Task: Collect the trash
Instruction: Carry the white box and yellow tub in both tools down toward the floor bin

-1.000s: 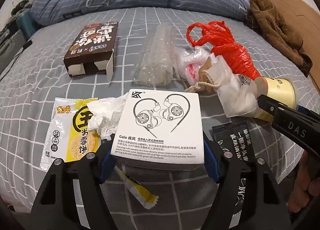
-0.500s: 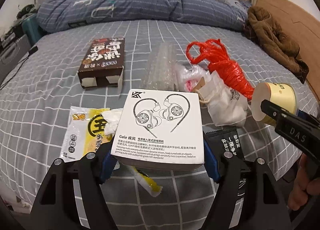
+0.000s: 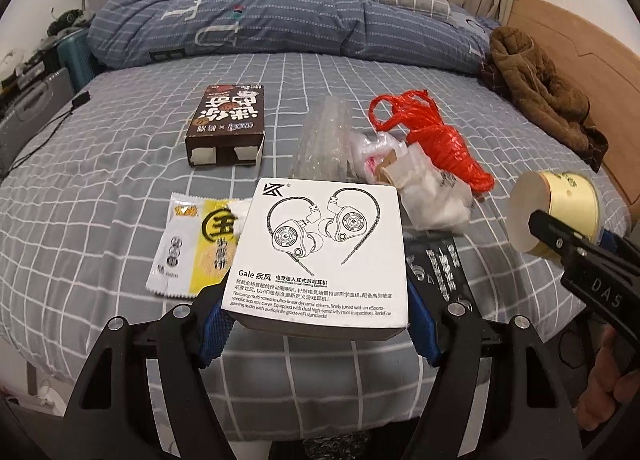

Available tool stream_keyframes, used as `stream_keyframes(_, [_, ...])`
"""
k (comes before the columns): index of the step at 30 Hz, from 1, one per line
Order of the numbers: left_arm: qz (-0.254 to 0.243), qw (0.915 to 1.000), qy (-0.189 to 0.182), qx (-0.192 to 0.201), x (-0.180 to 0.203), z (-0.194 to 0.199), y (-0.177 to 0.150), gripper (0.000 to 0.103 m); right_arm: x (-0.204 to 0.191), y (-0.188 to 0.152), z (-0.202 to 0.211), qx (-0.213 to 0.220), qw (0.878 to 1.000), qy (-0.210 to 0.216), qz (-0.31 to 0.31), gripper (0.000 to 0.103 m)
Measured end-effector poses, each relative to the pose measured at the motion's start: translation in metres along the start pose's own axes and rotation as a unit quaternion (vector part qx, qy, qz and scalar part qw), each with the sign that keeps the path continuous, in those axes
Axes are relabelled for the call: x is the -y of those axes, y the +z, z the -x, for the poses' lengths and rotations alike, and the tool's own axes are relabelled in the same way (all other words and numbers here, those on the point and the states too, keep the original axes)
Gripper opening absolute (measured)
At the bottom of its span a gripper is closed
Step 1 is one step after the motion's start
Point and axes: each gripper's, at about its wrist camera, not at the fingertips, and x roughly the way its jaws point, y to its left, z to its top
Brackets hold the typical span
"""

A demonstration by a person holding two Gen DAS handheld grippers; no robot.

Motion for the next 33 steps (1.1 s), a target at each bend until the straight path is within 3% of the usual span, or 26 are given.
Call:
stream_keyframes(11, [-0.012,0.9999,0.002,0.009,0.005,0.026,-0.028,0.070,-0.010,-0.025,0.031,0.006,1.000,0.014,0.004,0.070])
stream_keyframes(33, [-0.003,0.9995,0.022,-0.022,-0.011,0.055,-0.093,0.070,-0.021,-0.075,0.070,-0.006,0.999,0.031,0.012,0.070])
